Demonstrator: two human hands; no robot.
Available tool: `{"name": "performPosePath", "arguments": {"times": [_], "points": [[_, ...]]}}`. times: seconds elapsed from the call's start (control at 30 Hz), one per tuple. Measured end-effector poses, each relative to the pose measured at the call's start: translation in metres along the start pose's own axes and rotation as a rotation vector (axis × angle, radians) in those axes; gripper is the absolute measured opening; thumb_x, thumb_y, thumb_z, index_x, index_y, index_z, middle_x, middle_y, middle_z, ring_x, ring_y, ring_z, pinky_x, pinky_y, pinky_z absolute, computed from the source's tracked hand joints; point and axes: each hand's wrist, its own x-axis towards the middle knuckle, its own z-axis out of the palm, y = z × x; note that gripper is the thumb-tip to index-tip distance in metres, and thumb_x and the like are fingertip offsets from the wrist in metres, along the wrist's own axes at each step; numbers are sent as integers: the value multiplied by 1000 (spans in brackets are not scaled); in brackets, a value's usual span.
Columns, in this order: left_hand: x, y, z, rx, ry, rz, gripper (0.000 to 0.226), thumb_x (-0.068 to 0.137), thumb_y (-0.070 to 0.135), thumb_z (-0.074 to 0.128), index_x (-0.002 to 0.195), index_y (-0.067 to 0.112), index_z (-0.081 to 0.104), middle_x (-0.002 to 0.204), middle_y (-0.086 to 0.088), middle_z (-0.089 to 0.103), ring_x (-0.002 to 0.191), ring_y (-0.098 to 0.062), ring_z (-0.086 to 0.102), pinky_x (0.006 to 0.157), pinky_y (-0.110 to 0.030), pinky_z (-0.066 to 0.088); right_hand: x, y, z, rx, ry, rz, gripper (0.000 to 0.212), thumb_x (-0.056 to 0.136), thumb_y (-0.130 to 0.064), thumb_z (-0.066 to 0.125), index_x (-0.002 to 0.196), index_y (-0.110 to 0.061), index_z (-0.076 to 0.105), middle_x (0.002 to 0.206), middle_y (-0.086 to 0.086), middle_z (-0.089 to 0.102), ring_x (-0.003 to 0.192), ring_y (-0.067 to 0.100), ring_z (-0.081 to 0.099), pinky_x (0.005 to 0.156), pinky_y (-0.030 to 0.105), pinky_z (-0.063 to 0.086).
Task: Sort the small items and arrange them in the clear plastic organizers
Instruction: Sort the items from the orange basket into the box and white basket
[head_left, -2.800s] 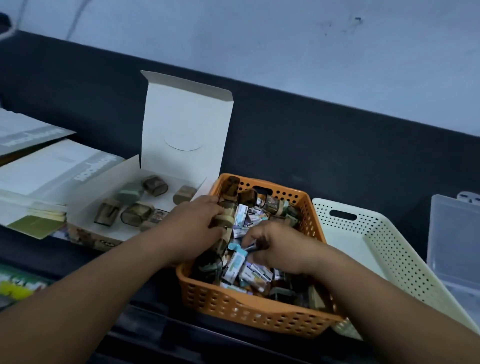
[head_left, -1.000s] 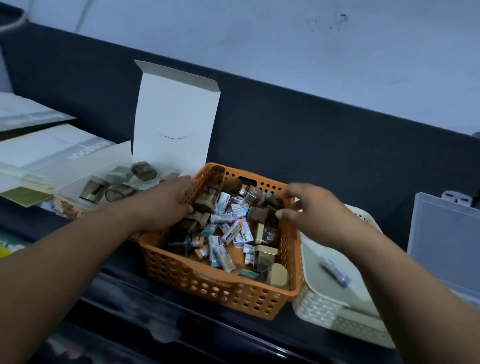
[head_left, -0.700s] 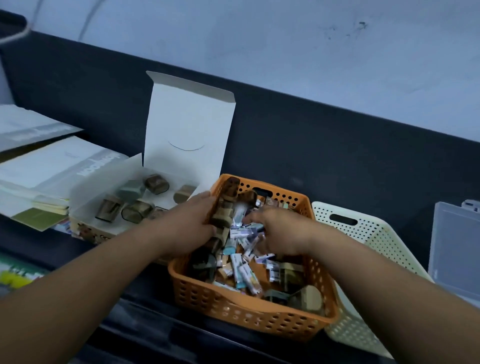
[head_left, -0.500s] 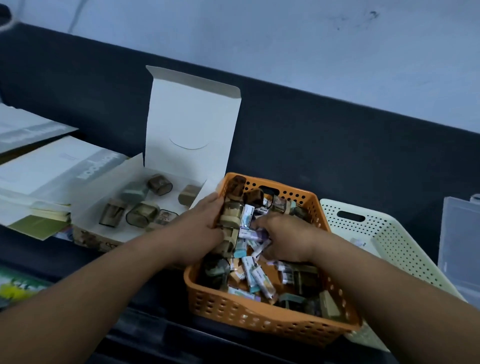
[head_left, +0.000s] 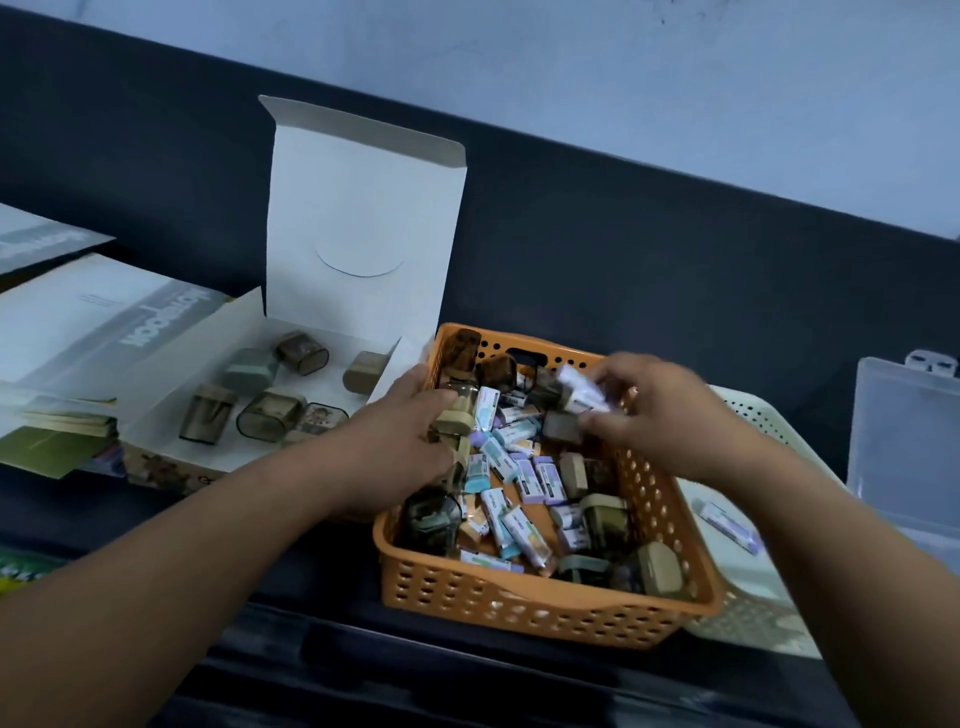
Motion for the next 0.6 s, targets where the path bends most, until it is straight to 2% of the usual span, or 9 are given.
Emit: {"name": "performPosePath", "arguments": {"times": [0.07,0.17,0.23,0.3,0.37,0.47,0.53,0.6], "points": [[0,0,0,-2,1,5,63,94,31,49,150,35,21,157,19,-14,147,-12,5,113,-29,15,-9,15,-12,22,100,107,22,81,-35,73,99,-29,62,91,-9,62,78,12,60,66,31,48],[0,1,0,0,-2,9,62,94,31,50,150,35,24,157,19,-14,146,-13,6,112,-29,17,-21,44,-20,-14,165,310,29,83,-38,70,108,-27,60,93,-6,62,72,14,61,55,28,46],[-1,2,0,4,-3,8,61,94,30,50,149,35,24,158,18,-13,146,-12,7,111,-28,19,-26,59,-19,-115,164,428,38,83,-43,68,114,-22,60,96,-2,63,74,14,59,59,29,45],[-2,4,-1,9,-3,12,60,94,30,50,148,35,26,158,18,-12,146,-13,9,110,-29,20,-29,68,-15,-232,153,493,49,82,-49,68,121,-20,60,110,5,62,86,22,59,69,32,47],[-4,7,-1,16,-1,18,57,95,29,48,148,33,28,158,17,-9,145,-15,12,108,-29,23,-29,63,-10,-275,176,457,55,82,-51,68,126,-20,58,123,8,57,102,26,57,79,35,48],[-6,11,-2,20,8,23,54,96,27,47,148,30,29,158,15,-4,143,-16,17,106,-28,25,-28,22,-3,-69,147,273,49,84,-47,67,126,-24,57,119,-3,58,101,17,59,81,33,49],[-7,11,-2,15,13,26,54,97,26,47,147,29,30,158,14,-3,143,-16,19,106,-28,25,-26,-15,5,92,-46,136,41,85,-44,67,122,-30,57,109,-11,60,94,8,60,77,24,50],[-7,11,-2,-2,15,28,53,97,24,47,147,29,31,158,14,-2,142,-16,21,103,-27,26,-23,-42,18,144,-302,62,40,85,-44,66,121,-32,55,105,-10,60,91,7,62,81,26,54]]}}
